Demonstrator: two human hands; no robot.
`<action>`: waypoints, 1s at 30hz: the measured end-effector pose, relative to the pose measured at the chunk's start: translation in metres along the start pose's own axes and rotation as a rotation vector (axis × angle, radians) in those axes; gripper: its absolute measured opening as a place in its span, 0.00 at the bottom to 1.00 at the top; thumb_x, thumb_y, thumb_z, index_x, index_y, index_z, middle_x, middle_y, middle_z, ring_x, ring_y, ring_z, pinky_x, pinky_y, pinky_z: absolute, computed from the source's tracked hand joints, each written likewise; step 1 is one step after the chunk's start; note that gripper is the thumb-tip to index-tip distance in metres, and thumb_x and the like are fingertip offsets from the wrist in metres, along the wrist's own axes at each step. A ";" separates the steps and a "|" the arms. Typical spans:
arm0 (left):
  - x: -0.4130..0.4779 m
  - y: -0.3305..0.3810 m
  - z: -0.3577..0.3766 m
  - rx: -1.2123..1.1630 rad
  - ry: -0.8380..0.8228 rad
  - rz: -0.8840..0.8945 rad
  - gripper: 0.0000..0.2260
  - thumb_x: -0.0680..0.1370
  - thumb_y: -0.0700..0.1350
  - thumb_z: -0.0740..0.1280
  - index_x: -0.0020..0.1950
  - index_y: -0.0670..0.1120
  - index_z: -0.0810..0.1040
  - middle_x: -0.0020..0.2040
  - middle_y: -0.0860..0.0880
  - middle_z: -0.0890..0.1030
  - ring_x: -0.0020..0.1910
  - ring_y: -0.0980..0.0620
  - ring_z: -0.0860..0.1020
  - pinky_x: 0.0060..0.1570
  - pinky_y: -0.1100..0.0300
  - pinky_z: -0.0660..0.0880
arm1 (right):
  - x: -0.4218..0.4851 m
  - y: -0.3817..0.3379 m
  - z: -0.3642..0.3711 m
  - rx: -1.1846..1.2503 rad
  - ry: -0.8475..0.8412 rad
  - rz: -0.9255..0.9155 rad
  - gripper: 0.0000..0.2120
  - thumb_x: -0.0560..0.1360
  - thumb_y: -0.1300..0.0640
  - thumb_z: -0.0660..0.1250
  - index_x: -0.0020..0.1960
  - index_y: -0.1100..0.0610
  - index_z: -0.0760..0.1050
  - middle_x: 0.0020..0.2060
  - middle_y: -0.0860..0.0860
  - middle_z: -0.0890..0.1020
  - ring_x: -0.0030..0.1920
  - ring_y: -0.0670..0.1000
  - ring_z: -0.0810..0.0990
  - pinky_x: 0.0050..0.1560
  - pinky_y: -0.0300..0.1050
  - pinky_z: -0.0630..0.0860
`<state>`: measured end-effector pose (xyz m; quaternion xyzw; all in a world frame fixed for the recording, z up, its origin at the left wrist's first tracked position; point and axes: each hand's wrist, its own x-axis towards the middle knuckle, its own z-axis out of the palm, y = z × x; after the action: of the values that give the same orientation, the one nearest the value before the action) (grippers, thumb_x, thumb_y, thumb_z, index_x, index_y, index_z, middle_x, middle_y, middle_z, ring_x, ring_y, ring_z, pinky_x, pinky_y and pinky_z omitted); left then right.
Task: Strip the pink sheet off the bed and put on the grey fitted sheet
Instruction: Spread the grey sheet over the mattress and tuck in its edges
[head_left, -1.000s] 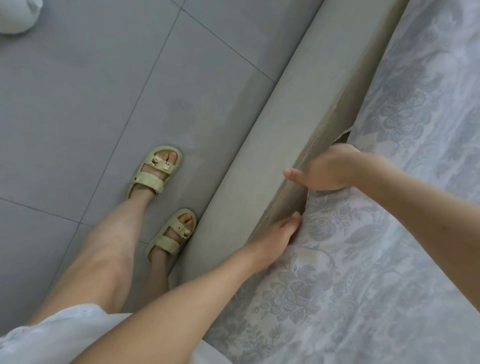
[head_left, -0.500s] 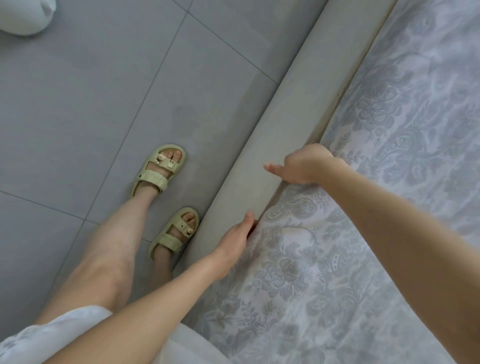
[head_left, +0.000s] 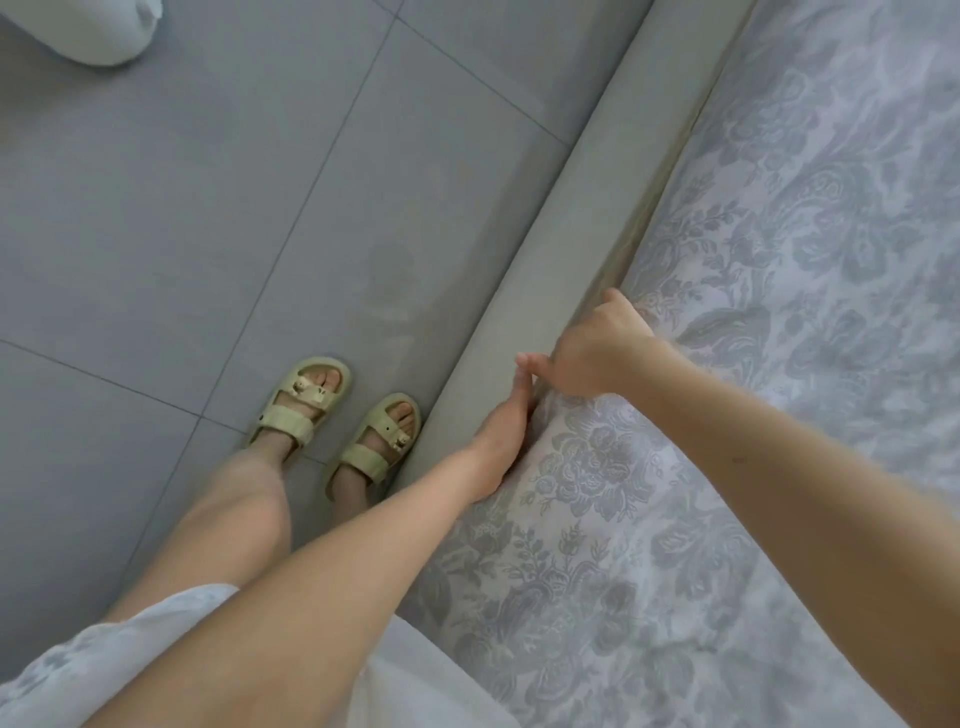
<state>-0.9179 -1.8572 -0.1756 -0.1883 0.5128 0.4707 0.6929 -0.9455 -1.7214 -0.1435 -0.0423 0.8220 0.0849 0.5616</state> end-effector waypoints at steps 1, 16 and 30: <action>0.000 -0.007 -0.006 -0.048 0.072 0.049 0.30 0.80 0.63 0.44 0.61 0.47 0.77 0.57 0.49 0.80 0.58 0.50 0.77 0.58 0.59 0.73 | 0.006 -0.003 -0.001 -0.018 -0.060 0.017 0.39 0.78 0.35 0.34 0.60 0.54 0.77 0.63 0.54 0.77 0.67 0.53 0.70 0.68 0.51 0.56; -0.003 -0.059 -0.035 0.022 -0.194 -0.243 0.32 0.78 0.68 0.46 0.55 0.47 0.79 0.54 0.45 0.82 0.51 0.48 0.79 0.54 0.56 0.74 | -0.042 -0.047 0.006 0.000 0.031 -0.061 0.35 0.78 0.38 0.36 0.41 0.50 0.79 0.41 0.45 0.83 0.51 0.48 0.77 0.67 0.52 0.57; -0.053 -0.104 -0.086 0.093 -0.241 -0.268 0.25 0.82 0.59 0.43 0.64 0.54 0.74 0.64 0.52 0.76 0.58 0.56 0.75 0.54 0.64 0.70 | -0.040 -0.105 0.023 0.171 0.150 0.044 0.39 0.77 0.40 0.32 0.44 0.53 0.82 0.41 0.47 0.83 0.52 0.51 0.78 0.72 0.56 0.49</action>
<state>-0.8771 -1.9963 -0.1862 -0.1650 0.4175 0.3691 0.8138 -0.8928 -1.8210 -0.1241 0.0178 0.8667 0.0233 0.4979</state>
